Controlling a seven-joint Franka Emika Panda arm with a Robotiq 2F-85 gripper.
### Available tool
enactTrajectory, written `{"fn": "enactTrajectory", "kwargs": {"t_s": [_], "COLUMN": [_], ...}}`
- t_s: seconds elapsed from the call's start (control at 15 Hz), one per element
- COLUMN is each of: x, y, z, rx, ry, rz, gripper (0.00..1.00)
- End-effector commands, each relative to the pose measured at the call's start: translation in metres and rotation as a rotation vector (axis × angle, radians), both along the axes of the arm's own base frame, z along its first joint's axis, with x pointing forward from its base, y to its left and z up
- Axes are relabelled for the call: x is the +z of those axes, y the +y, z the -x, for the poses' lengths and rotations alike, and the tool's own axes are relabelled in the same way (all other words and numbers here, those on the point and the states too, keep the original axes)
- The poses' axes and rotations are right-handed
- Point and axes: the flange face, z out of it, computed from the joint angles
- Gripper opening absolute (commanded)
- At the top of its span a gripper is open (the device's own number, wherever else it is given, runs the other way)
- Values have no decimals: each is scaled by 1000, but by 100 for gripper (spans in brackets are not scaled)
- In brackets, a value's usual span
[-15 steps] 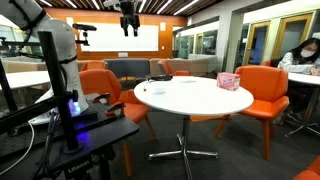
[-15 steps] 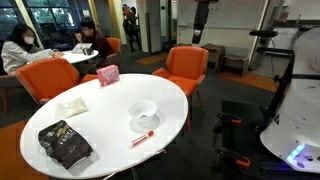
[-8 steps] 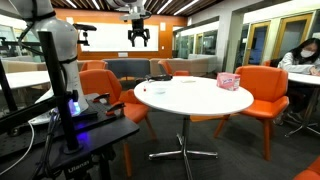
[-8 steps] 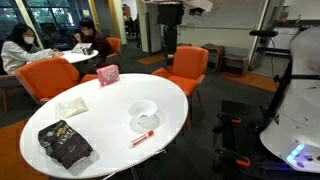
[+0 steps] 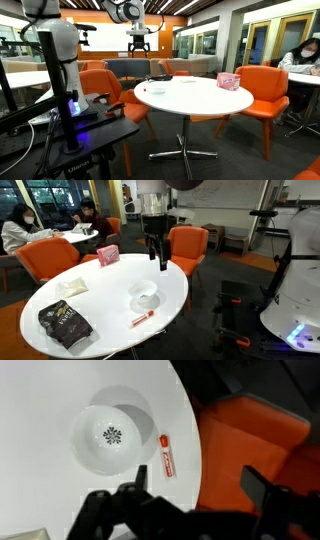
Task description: Pick up the pen from the table and put it in the white bowl
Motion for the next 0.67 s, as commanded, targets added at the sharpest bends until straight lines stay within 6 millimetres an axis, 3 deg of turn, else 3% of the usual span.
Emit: {"fn": "enactTrajectory", "kwargs": {"t_s": [0.0,0.2,0.6], "x": [-29,-51,-50], "y": [11,17,13], "z": [-8,-6,-6], "rx": [43,49,23], "ry": [-22,-39,-19], "rz": [12,61,62], "gripper": [100,100,100]}}
